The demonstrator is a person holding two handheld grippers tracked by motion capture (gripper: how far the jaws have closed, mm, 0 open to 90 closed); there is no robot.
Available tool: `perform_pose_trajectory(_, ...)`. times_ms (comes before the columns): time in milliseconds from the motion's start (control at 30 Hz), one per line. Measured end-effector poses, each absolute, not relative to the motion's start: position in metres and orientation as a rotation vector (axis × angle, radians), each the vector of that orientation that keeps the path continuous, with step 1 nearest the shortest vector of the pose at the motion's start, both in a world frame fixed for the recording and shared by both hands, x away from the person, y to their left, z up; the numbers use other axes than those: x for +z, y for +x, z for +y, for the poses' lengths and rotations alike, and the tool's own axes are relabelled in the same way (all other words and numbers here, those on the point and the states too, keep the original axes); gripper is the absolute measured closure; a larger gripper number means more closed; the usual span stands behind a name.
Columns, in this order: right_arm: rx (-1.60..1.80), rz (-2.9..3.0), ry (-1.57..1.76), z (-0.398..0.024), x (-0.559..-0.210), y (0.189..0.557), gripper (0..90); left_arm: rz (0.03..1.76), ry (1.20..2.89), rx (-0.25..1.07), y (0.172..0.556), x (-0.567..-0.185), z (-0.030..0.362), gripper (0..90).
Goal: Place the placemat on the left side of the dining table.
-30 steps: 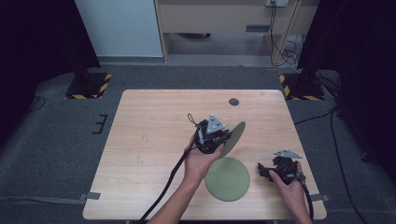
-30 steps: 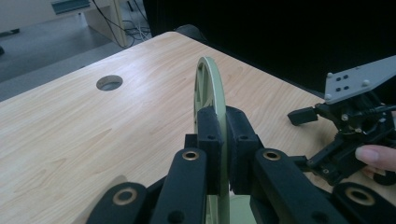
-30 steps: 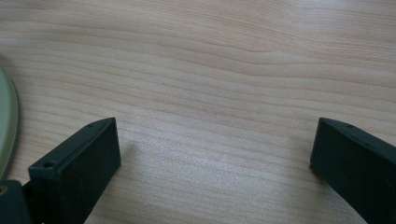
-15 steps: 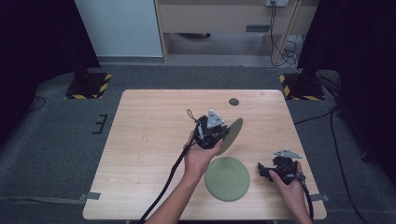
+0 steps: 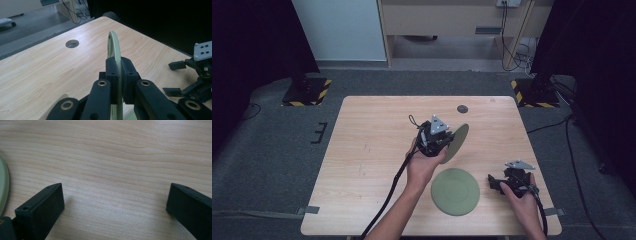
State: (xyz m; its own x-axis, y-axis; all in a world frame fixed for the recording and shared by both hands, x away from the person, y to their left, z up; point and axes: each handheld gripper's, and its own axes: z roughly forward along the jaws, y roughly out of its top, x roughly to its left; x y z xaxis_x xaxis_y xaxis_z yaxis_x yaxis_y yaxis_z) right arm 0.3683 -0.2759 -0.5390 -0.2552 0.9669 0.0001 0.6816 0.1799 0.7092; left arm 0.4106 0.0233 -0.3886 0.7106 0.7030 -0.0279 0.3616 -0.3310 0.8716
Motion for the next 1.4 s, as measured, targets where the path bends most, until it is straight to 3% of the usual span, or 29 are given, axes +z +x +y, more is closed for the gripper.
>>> perform_pose_trajectory(1400,0.835,2.008,1.547,-0.276,-0.539,0.368,1.7,0.869,1.911,0.513,0.415,-0.371,0.062,85.9)
